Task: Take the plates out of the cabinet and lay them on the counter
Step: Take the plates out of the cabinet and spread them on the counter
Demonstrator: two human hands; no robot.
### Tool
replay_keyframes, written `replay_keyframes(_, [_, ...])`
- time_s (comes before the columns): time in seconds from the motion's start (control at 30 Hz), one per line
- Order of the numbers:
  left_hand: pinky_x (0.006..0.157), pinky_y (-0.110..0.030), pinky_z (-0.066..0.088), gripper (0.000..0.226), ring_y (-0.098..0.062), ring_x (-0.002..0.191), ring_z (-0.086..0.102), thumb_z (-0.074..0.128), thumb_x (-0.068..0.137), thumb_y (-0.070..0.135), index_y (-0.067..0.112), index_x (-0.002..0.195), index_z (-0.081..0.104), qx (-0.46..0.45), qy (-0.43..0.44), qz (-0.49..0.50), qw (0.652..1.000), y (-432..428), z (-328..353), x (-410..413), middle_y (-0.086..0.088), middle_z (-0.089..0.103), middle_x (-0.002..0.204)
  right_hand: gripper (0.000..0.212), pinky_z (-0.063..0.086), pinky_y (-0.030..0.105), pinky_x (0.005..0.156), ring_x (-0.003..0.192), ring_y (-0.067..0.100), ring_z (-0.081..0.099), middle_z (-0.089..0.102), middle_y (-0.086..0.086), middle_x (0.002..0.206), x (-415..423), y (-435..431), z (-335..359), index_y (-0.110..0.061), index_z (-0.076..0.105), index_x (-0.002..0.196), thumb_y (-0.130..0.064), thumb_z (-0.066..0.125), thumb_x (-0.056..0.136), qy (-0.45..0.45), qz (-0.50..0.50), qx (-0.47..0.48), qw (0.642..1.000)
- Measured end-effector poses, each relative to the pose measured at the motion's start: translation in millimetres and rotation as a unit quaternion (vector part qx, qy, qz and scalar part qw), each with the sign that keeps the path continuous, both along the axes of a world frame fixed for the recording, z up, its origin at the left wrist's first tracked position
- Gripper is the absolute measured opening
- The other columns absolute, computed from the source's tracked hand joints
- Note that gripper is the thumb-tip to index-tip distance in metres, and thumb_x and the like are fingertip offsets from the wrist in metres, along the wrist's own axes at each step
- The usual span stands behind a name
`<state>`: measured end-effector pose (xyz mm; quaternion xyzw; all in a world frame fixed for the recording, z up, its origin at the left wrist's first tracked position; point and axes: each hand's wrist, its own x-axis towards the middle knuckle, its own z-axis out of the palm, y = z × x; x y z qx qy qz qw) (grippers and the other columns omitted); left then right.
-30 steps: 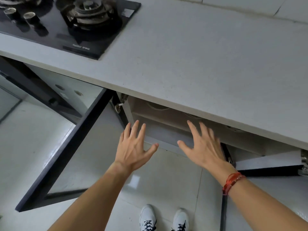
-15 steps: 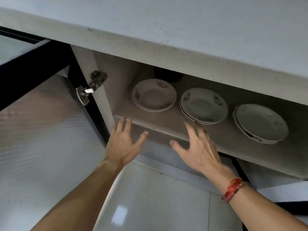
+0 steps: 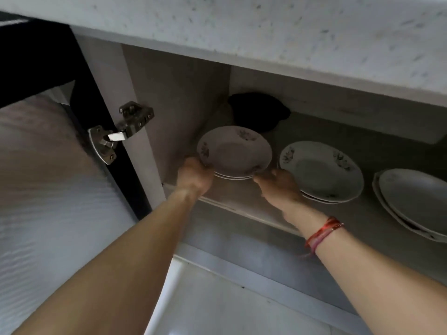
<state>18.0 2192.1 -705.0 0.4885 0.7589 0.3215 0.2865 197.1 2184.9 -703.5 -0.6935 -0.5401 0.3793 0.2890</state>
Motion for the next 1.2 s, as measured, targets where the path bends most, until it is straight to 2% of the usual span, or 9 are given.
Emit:
replay_keyframes(0.07, [0.08,-0.029,0.044,0.037,-0.035,0.11,0.063,0.056,0.093,0.028,-0.001,0.113,0.068,0.009,-0.034,0.036,0.999,18,-9,-3,-0.021,0.069,0.113,0.027,0.055,0.051,0.091,0.102,0.036,0.068,0.072,0.016,0.109,-4,15,-8,-0.017,0.068,0.089,-0.041,0.064,0.078,0.064,-0.038,-0.006,0.997])
replay_keyframes(0.1, [0.081,-0.029,0.044,0.039,-0.034,0.111,0.063,0.057,0.093,0.03,-0.002,0.113,0.068,0.009,-0.049,0.05,0.997,26,-13,-5,-0.021,0.069,0.113,0.022,0.058,0.048,0.087,0.097,0.035,0.069,0.071,0.018,0.109,-7,22,-10,-0.014,0.068,0.09,-0.035,0.065,0.083,0.106,-0.055,-0.015,0.993])
replay_keyframes(0.2, [0.089,-0.034,0.047,0.045,-0.035,0.114,0.061,0.06,0.091,0.033,-0.003,0.117,0.065,0.023,-0.074,0.078,0.994,45,-22,-10,-0.023,0.067,0.118,0.033,0.062,0.031,0.06,0.095,0.031,0.069,0.064,0.017,0.122,-11,43,-16,-0.001,0.058,0.125,-0.016,0.059,0.095,0.254,-0.103,-0.049,0.96])
replay_keyframes(0.3, [0.088,-0.035,0.05,0.044,-0.034,0.111,0.063,0.063,0.089,0.032,-0.002,0.117,0.065,0.034,-0.097,0.085,0.991,56,-30,-14,-0.022,0.067,0.117,0.031,0.059,0.03,0.049,0.092,0.032,0.069,0.065,0.018,0.119,-14,50,-17,-0.004,0.052,0.13,-0.011,0.049,0.1,0.329,-0.116,-0.066,0.935])
replay_keyframes(0.57, [0.088,-0.041,0.055,0.047,-0.031,0.104,0.067,0.067,0.076,0.035,0.004,0.111,0.07,0.046,-0.147,0.094,0.983,57,-33,-14,-0.018,0.071,0.109,0.025,0.057,0.03,0.049,0.084,0.026,0.069,0.07,0.012,0.097,-15,53,-19,-0.014,0.062,0.094,0.004,0.044,0.097,0.341,-0.09,-0.073,0.933])
replay_keyframes(0.77, [0.091,-0.035,0.052,0.038,-0.032,0.107,0.064,0.068,0.085,0.025,0.002,0.116,0.066,0.019,-0.149,0.117,0.982,34,-17,-14,-0.015,0.068,0.115,0.031,0.059,0.031,0.048,0.078,0.029,0.069,0.068,0.02,0.106,-8,39,-14,0.001,0.057,0.122,0.007,0.042,0.096,0.319,-0.085,-0.094,0.939])
replay_keyframes(1.0, [0.088,-0.044,0.057,0.017,-0.033,0.092,0.066,0.065,0.076,0.012,0.007,0.092,0.068,-0.035,-0.199,0.113,0.973,-15,18,-13,-0.013,0.069,0.096,0.028,0.059,0.033,0.048,0.078,0.028,0.07,0.069,0.019,0.108,5,-4,19,-0.004,0.061,0.113,0.009,0.044,0.095,0.312,-0.082,-0.121,0.939])
replay_keyframes(1.07, [0.087,-0.045,0.057,0.026,-0.032,0.091,0.065,0.062,0.075,0.0,0.002,0.101,0.065,-0.052,-0.211,0.104,0.971,-33,35,-11,-0.01,0.066,0.091,0.023,0.059,0.032,0.049,0.081,0.028,0.07,0.07,0.015,0.102,12,-23,36,-0.007,0.063,0.103,0.008,0.046,0.095,0.303,-0.08,-0.133,0.94])
replay_keyframes(1.2, [0.068,-0.034,0.062,0.036,-0.021,0.077,0.066,0.056,0.076,-0.018,0.001,0.106,0.06,-0.093,-0.254,0.071,0.96,-74,69,0,-0.008,0.065,0.087,0.031,0.06,0.035,0.055,0.087,0.03,0.072,0.073,0.014,0.103,26,-62,65,-0.007,0.065,0.113,0.01,0.053,0.09,0.262,-0.073,-0.151,0.95])
